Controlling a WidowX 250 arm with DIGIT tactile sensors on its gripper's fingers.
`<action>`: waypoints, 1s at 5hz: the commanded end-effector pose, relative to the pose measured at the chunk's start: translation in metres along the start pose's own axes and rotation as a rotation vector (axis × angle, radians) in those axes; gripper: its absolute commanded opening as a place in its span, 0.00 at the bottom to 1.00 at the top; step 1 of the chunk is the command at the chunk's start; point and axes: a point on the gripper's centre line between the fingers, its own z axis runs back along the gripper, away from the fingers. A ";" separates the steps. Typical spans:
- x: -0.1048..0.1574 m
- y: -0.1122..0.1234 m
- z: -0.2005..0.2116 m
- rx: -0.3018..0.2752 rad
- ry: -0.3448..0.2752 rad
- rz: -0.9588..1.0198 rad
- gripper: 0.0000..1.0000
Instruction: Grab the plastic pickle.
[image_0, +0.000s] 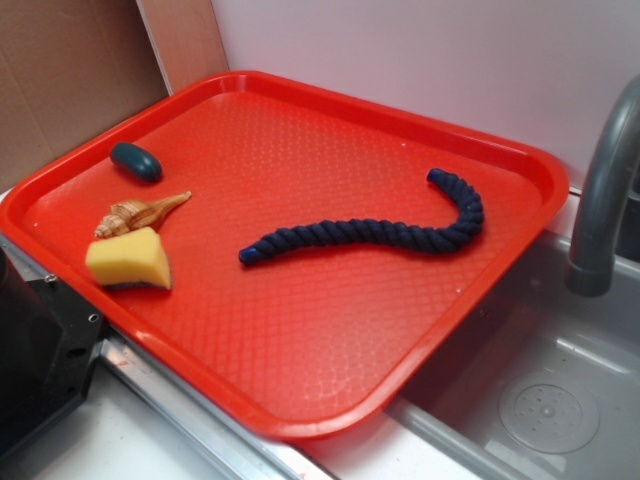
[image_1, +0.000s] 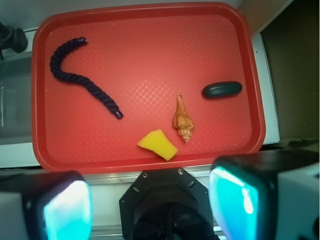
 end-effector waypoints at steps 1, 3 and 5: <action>0.000 0.000 0.000 0.000 0.000 0.000 1.00; 0.047 0.031 -0.043 -0.327 -0.004 0.137 1.00; 0.008 0.036 0.005 -0.412 -0.218 0.612 1.00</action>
